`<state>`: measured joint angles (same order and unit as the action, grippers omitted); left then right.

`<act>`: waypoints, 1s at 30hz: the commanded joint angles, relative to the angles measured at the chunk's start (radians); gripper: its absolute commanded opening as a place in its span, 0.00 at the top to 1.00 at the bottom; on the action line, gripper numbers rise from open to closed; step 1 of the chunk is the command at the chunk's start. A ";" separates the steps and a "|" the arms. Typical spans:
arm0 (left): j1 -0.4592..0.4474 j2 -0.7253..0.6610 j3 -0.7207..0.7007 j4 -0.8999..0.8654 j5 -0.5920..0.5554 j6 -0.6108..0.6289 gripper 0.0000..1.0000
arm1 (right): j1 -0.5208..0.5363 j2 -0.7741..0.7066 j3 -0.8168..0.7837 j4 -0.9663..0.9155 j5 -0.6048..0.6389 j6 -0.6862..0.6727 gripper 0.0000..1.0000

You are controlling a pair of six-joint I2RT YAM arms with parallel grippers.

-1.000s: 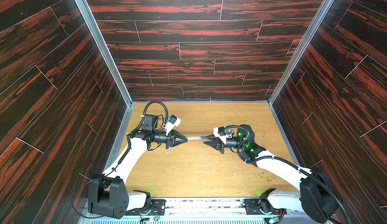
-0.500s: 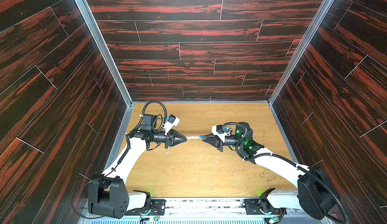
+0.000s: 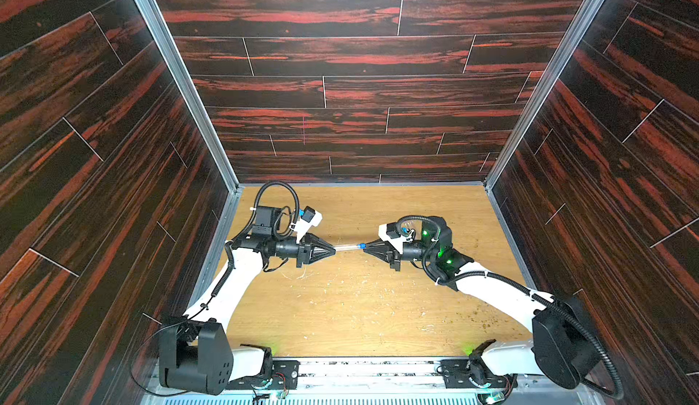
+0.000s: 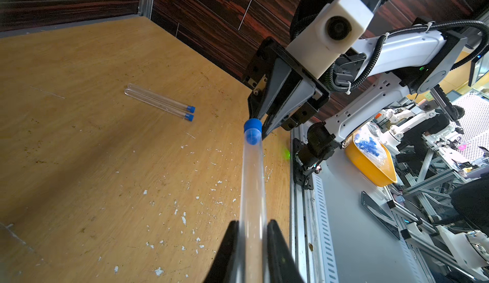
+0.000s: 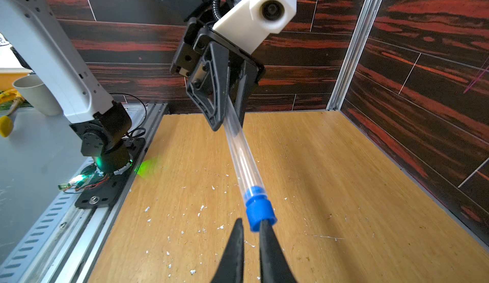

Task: Insert stoppers into test tubes
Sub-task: Insert the stopper into the test tube.

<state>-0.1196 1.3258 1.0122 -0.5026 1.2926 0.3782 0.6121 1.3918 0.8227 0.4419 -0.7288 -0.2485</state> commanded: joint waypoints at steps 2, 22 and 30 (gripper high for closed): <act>-0.037 -0.012 0.023 -0.005 0.038 0.038 1.00 | 0.059 0.030 0.060 0.021 -0.082 -0.038 0.86; -0.043 -0.010 0.025 -0.007 0.042 0.042 1.00 | 0.096 0.077 0.148 -0.033 -0.146 -0.113 0.87; -0.048 -0.001 0.035 -0.009 0.045 0.042 1.00 | 0.123 0.111 0.180 -0.012 -0.173 -0.120 0.87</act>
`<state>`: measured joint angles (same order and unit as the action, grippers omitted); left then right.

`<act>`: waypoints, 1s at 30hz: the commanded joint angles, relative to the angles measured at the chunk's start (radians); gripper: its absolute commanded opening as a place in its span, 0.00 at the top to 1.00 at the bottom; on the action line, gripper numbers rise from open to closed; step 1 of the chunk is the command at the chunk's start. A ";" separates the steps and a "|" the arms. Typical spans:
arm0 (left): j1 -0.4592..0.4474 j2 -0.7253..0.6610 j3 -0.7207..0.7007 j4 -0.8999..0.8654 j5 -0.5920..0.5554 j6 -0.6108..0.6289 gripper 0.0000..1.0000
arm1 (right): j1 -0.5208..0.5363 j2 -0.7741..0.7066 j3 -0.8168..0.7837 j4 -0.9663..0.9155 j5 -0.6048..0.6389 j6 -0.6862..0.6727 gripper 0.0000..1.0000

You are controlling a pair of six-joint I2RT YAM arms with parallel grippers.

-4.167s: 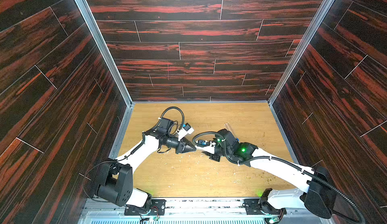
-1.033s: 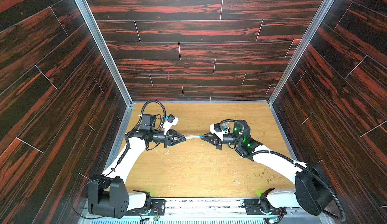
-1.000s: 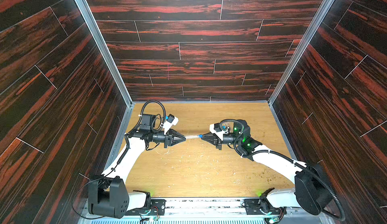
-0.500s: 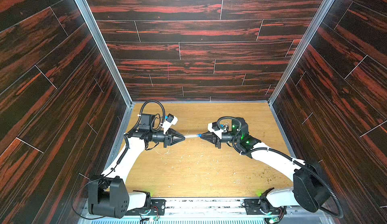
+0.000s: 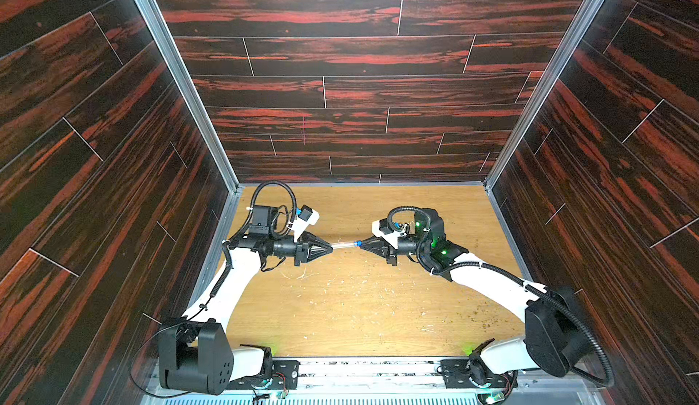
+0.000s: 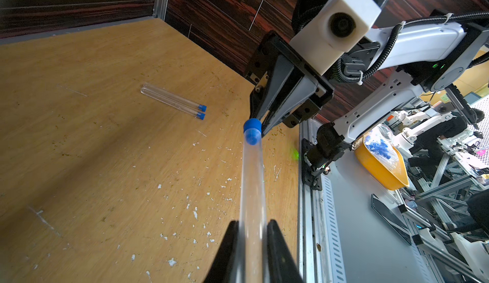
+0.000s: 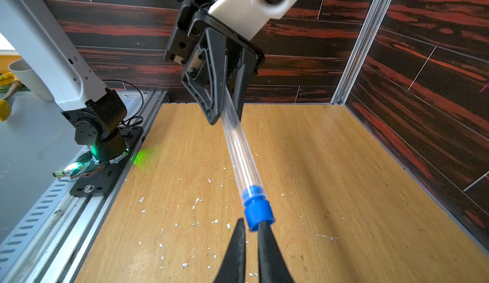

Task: Insert stoppers into test tubes
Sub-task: Insert the stopper into the test tube.

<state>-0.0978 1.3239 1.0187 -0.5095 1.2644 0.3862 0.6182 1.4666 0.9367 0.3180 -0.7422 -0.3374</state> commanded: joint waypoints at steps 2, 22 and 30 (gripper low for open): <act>-0.071 0.000 0.029 -0.004 0.073 0.034 1.00 | 0.124 0.044 0.075 0.128 -0.169 -0.025 0.87; -0.082 0.011 0.031 -0.026 0.082 0.066 1.00 | 0.135 0.027 0.092 0.175 -0.300 -0.005 0.89; -0.080 0.007 0.024 -0.026 0.061 0.066 1.00 | 0.135 -0.036 0.061 -0.089 -0.022 -0.164 0.74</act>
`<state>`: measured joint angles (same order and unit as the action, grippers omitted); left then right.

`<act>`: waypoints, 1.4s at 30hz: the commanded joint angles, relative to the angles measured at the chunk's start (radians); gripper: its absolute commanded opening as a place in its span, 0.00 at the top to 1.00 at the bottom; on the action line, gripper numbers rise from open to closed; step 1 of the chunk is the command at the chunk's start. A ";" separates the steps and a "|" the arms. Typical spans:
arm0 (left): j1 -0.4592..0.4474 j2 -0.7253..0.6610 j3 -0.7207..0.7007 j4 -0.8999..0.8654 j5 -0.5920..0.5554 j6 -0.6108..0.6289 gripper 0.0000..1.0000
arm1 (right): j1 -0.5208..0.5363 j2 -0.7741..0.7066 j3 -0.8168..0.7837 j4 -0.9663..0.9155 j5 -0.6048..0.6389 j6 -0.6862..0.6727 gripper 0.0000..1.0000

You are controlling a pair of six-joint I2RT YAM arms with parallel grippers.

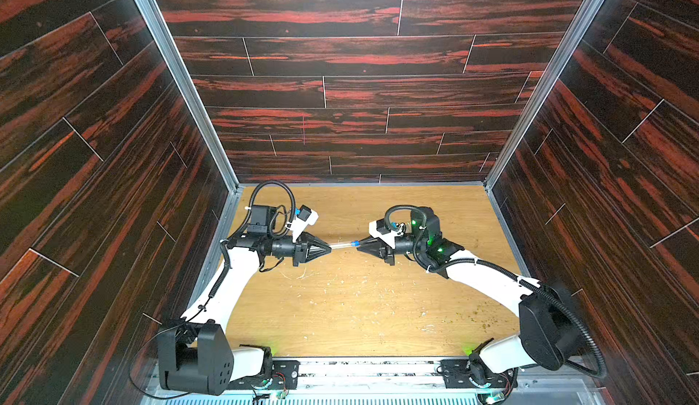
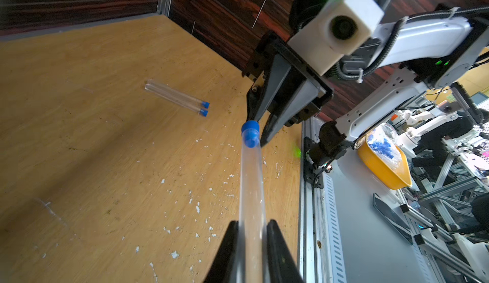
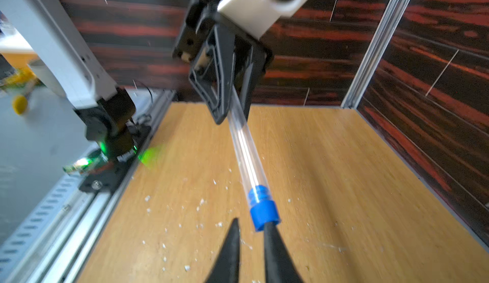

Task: Insert stoppers into test tubes
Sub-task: Insert the stopper into the test tube.

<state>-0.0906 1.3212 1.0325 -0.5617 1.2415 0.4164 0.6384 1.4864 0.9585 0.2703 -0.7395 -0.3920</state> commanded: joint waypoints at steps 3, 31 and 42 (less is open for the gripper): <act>-0.086 0.009 0.006 0.029 0.087 0.036 1.00 | 0.115 -0.121 -0.049 -0.082 0.108 -0.162 0.67; -0.083 0.009 -0.028 0.074 0.040 0.025 1.00 | 0.170 -0.289 -0.024 -0.359 0.525 -0.278 0.45; -0.092 0.012 -0.025 0.067 0.043 0.032 1.00 | 0.217 -0.176 0.080 -0.383 0.585 -0.321 0.48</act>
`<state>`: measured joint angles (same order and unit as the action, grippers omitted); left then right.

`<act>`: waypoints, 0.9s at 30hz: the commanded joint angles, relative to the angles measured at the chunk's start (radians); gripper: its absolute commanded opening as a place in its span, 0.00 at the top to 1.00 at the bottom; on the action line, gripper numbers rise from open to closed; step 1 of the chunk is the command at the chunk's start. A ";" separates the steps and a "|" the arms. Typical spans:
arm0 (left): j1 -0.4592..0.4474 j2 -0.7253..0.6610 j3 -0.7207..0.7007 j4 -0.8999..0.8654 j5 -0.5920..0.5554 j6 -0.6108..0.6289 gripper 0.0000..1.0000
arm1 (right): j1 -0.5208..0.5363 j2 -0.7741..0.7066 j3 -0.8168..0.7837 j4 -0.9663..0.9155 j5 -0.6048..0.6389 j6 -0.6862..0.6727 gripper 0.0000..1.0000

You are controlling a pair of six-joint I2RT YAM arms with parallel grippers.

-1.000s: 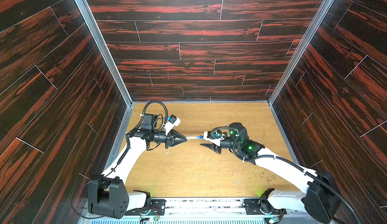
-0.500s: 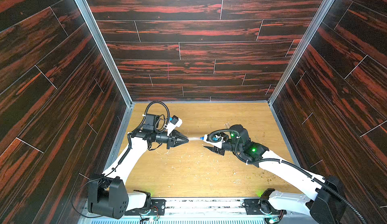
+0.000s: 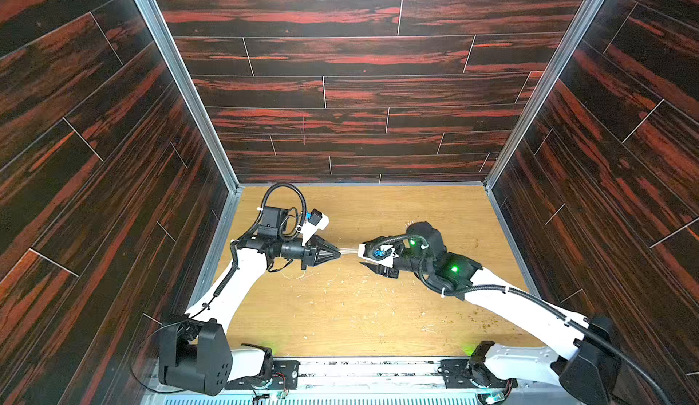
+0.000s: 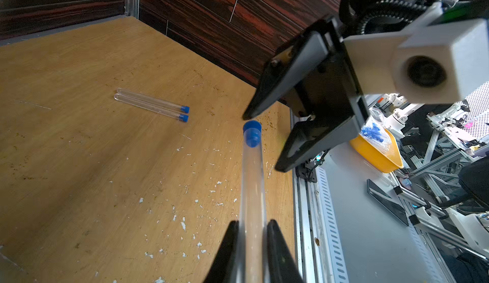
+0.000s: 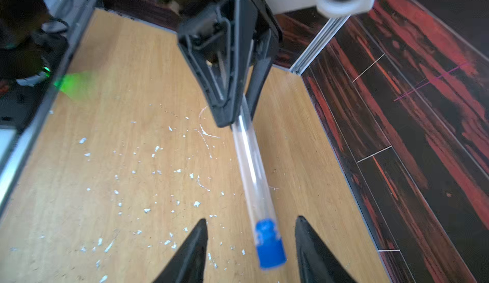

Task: Insert stoppers into test tubes
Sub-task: Insert the stopper into the test tube, then place the test tube at the center of the board.

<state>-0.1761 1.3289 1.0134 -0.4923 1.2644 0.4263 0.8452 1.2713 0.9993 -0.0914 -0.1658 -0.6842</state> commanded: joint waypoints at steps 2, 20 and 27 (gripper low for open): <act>-0.009 0.008 -0.004 -0.004 0.021 0.022 1.00 | 0.016 0.059 0.055 -0.030 0.014 -0.031 0.52; -0.015 0.013 0.002 -0.015 0.005 0.028 0.79 | 0.020 0.109 0.098 -0.074 0.028 -0.031 0.92; 0.022 -0.011 0.000 -0.025 -0.030 0.039 0.36 | 0.014 0.082 0.027 -0.035 0.041 0.024 0.92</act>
<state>-0.1745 1.3418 1.0134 -0.5022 1.2427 0.4458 0.8623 1.3594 1.0584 -0.1478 -0.1257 -0.6968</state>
